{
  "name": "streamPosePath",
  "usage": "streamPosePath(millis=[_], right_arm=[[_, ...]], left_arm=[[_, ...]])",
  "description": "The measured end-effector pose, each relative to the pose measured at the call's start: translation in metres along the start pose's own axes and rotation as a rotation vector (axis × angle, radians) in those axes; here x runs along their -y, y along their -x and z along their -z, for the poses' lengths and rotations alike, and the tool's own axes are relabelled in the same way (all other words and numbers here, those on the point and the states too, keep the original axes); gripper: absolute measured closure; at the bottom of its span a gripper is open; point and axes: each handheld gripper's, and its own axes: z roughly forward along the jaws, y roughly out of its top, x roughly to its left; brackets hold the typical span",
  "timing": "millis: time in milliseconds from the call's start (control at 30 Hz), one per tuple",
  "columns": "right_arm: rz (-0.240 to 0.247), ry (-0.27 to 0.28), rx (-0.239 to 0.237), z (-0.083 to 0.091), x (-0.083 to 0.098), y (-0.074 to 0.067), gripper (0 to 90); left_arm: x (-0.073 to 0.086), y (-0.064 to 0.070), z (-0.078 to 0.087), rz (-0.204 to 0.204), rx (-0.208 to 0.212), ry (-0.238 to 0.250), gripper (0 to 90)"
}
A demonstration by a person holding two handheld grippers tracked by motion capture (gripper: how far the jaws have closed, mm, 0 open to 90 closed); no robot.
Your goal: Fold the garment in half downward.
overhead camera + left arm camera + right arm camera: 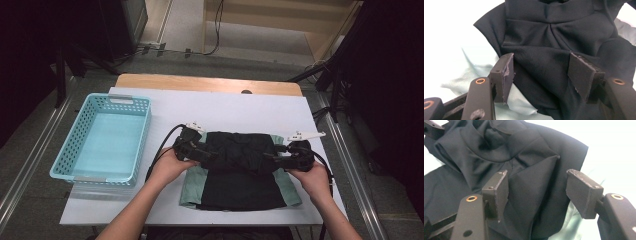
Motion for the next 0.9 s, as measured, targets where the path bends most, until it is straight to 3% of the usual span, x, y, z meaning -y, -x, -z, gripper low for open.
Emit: streamPosePath(millis=[200,500,633,733,900], right_arm=[[0.013,-0.033,0.006,-0.007,0.002,0.001,35.2],[0.009,-0.061,0.008,-0.014,0.006,0.003,41.0],[0.004,-0.066,-0.002,-0.015,0.006,0.002,49.7],[0.004,-0.072,-0.016,-0.016,0.005,0.001,59.0],[-0.023,-0.105,-0.047,-0.014,0.004,0.0,73.2]], left_arm=[[0.001,-0.001,-0.005,-0.01,0.004,-0.012,40.6],[0.003,0.001,-0.011,-0.026,0.018,-0.018,51.6],[0.003,0.0,-0.013,-0.012,0.035,-0.023,62.1],[0.005,0.0,-0.017,0.017,0.073,-0.03,71.8],[0.008,0.002,-0.019,0.001,0.084,-0.038,83.0]])
